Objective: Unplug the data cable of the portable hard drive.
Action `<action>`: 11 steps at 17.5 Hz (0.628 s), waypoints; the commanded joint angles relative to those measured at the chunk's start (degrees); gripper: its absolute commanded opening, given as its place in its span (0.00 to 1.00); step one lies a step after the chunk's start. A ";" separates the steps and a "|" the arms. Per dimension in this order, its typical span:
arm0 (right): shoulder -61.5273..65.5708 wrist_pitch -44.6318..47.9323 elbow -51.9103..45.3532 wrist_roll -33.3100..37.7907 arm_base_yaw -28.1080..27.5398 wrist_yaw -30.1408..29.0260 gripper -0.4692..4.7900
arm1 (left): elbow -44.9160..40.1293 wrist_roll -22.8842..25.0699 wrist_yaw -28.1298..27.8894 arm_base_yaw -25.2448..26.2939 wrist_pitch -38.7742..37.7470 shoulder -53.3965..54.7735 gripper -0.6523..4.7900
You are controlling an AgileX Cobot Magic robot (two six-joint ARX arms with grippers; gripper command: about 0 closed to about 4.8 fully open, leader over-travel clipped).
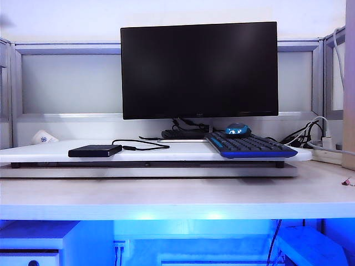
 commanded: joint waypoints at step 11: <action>12.63 7.85 0.68 -0.20 2.69 -1.57 0.85 | 0.61 -0.22 5.42 -3.93 13.97 34.91 1.00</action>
